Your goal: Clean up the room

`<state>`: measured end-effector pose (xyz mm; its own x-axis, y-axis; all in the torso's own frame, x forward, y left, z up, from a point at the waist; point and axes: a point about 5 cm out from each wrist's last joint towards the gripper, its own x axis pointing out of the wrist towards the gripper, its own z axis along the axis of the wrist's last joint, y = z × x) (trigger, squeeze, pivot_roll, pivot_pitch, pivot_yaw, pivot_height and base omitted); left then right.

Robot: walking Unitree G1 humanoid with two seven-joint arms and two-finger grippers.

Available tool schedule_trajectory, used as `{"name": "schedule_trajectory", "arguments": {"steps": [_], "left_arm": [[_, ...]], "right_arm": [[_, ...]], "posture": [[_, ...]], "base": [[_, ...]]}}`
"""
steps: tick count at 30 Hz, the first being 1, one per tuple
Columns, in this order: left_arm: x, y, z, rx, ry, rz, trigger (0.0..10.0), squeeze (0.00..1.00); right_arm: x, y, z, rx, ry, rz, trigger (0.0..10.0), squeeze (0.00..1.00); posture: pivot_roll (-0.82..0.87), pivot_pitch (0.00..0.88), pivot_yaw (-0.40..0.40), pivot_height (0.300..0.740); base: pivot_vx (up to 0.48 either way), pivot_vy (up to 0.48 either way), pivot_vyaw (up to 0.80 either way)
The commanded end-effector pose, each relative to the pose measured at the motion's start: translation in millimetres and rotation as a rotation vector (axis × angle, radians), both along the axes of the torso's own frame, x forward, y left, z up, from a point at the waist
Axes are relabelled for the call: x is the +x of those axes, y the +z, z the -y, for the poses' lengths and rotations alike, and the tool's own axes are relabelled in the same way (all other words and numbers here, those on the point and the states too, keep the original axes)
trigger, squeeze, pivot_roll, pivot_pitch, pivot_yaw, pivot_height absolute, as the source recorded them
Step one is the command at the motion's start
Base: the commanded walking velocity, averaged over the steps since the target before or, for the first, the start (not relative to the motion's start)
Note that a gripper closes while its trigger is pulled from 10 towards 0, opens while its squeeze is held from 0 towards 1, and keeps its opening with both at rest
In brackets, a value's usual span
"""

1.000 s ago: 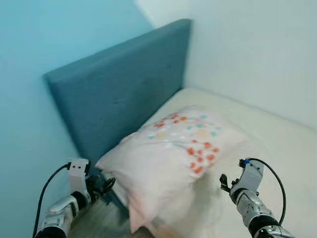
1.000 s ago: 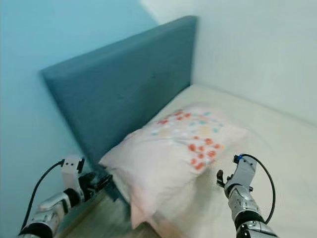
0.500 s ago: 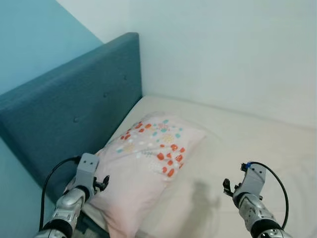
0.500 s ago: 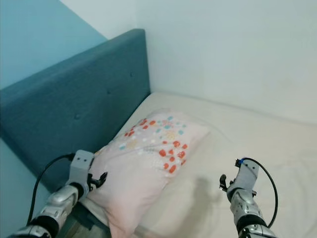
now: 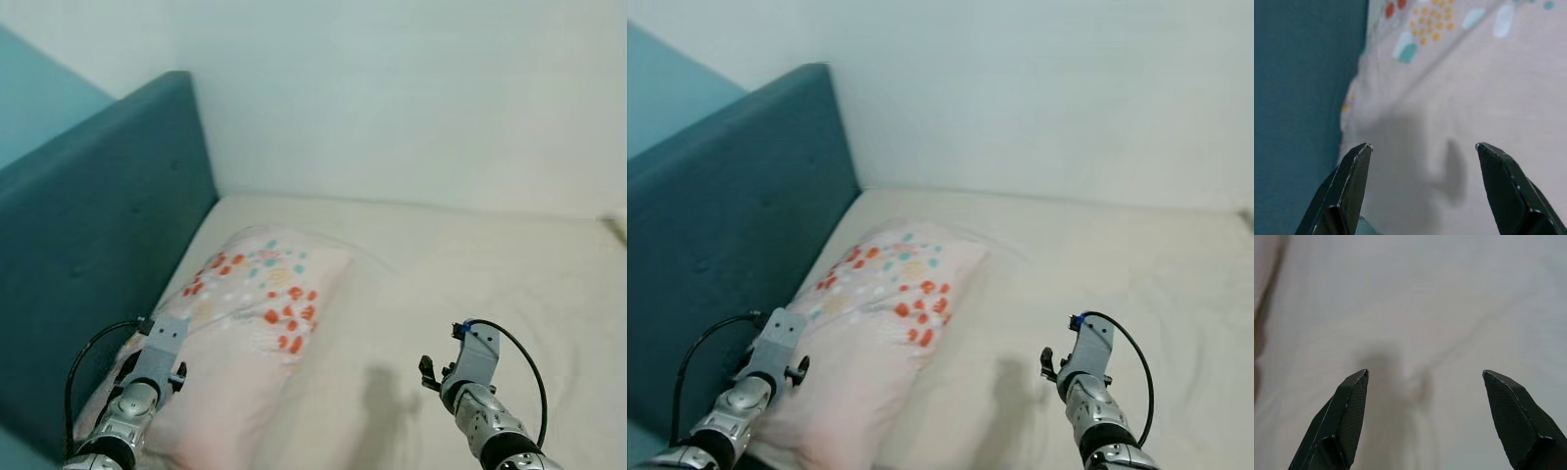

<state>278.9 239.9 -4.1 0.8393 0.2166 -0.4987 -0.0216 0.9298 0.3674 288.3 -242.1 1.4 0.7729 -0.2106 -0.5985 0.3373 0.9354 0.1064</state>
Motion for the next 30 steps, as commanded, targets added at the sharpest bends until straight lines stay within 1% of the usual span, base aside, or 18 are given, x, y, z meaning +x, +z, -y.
{"name": "schedule_trajectory", "arguments": {"steps": [1, 2, 3, 5, 8, 9, 10, 11, 18, 26, 29, 30], "left_arm": [[-20.2, -17, -9.0, -0.012, 0.075, -0.091, 10.0, 0.00], [-20.2, -17, -9.0, -0.012, 0.075, -0.091, 10.0, 0.00], [-29.5, -23, -12.1, -0.029, 0.108, -0.127, 10.0, 0.00], [-31.6, -25, -12.8, -0.034, 0.116, -0.134, 10.0, 0.00], [-39.2, -30, -15.6, -0.044, 0.152, -0.157, 10.0, 0.00], [-39.2, -30, -15.6, -0.044, 0.152, -0.157, 10.0, 0.00], [-46.8, -35, -18.0, -0.041, 0.180, -0.187, 10.0, 0.00], [-48.2, -36, -18.3, -0.042, 0.186, -0.192, 10.0, 0.00], [-47.3, -36, -17.1, -0.027, 0.180, -0.197, 10.0, 0.00], [-42.9, -34, -14.5, -0.007, 0.163, -0.195, 10.0, 0.00], [-42.5, -34, -13.6, -0.013, 0.168, -0.193, 10.0, 0.00], [-41.1, -33, -11.6, -0.038, 0.182, -0.184, 10.0, 0.00]], "right_arm": [[0.3, -2, -5.7, 0.011, 0.018, -0.004, 10.0, 0.00], [0.3, -2, -5.7, 0.011, 0.018, -0.004, 10.0, 0.00], [0.7, -2, -6.6, 0.007, 0.029, -0.007, 10.0, 0.00], [0.7, -2, -6.9, 0.006, 0.032, -0.009, 10.0, 0.00], [1.6, -1, -9.1, 0.014, 0.037, -0.002, 10.0, 0.00], [1.6, -1, -9.1, 0.014, 0.037, -0.002, 10.0, 0.00], [4.1, 1, -12.2, 0.024, 0.050, 0.016, 10.0, 0.00], [5.0, 1, -13.0, 0.027, 0.054, 0.024, 10.0, 0.00], [6.6, 3, -13.2, 0.032, 0.053, 0.039, 10.0, 0.00], [9.3, 6, -14.0, 0.046, 0.048, 0.064, 10.0, 0.00], [10.2, 7, -15.2, 0.057, 0.056, 0.066, 10.0, 0.00], [11.7, 8, -16.6, 0.068, 0.058, 0.078, 10.0, 0.00]], "posture": [[0.01, 0.000, 0.005, 0.740], [0.01, 0.000, 0.005, 0.740], [0.01, 0.000, 0.005, 0.740], [0.01, 0.000, 0.005, 0.740], [0.01, 0.000, 0.004, 0.740], [0.01, 0.000, 0.004, 0.740], [0.01, 0.000, 0.004, 0.740], [0.01, 0.000, 0.004, 0.740], [0.00, 0.000, 0.006, 0.740], [0.00, 0.000, 0.010, 0.740], [0.00, 0.000, 0.012, 0.740], [0.00, 0.000, 0.012, 0.735]], "base": [[-0.476, 0.000, 0.00], [-0.476, 0.000, 0.00], [-0.480, 0.000, 0.00], [-0.480, 0.000, 0.00], [-0.480, 0.000, 0.00], [-0.480, 0.000, 0.00], [0.000, 0.000, 0.00], [0.000, 0.000, 0.00], [0.000, 0.000, 0.00], [0.000, 0.000, 0.00], [0.000, 0.000, 0.00], [0.000, 0.000, 0.00]]}}
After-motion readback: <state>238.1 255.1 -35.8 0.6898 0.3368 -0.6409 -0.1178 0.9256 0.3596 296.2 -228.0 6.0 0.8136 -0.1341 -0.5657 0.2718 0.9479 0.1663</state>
